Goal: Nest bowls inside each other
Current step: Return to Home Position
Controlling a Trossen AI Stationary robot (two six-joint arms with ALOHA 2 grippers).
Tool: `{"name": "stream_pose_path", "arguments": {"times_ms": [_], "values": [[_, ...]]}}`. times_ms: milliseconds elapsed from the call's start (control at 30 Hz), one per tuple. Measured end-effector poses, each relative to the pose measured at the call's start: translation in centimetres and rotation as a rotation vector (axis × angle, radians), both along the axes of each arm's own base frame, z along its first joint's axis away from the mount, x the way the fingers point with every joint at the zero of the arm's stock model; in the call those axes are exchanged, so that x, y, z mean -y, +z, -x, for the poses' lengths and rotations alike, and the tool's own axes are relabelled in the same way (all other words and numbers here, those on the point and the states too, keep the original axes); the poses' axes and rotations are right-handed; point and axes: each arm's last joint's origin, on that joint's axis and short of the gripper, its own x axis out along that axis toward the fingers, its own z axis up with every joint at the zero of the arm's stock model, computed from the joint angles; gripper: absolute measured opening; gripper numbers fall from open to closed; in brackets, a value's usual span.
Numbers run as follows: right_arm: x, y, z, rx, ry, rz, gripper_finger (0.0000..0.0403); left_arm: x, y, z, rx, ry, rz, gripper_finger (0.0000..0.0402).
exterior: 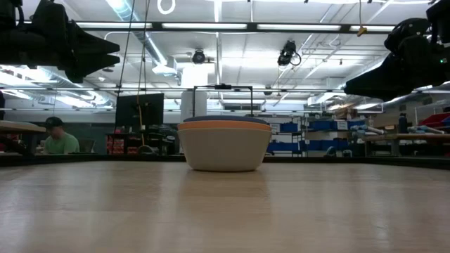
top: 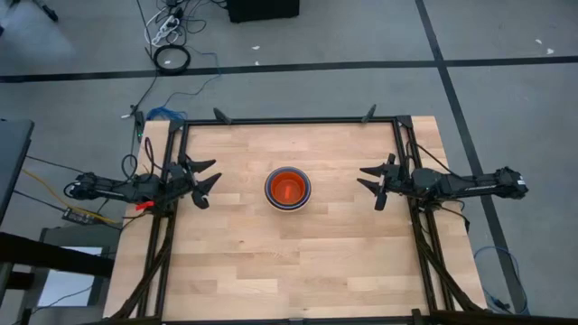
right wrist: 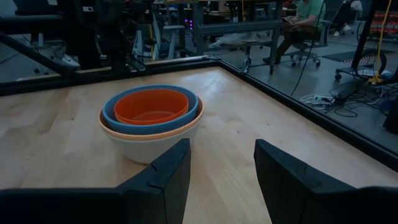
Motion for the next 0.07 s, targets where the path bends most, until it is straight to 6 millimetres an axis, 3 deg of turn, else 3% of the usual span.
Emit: {"name": "stream_pose_path", "arguments": {"times_ms": [67], "values": [[0.0, 0.0, 0.0, 0.0, 0.0, 0.0, 0.0166, 0.0, 0.0, 0.0, 0.0, 0.0, 0.0, 0.0245]]}}
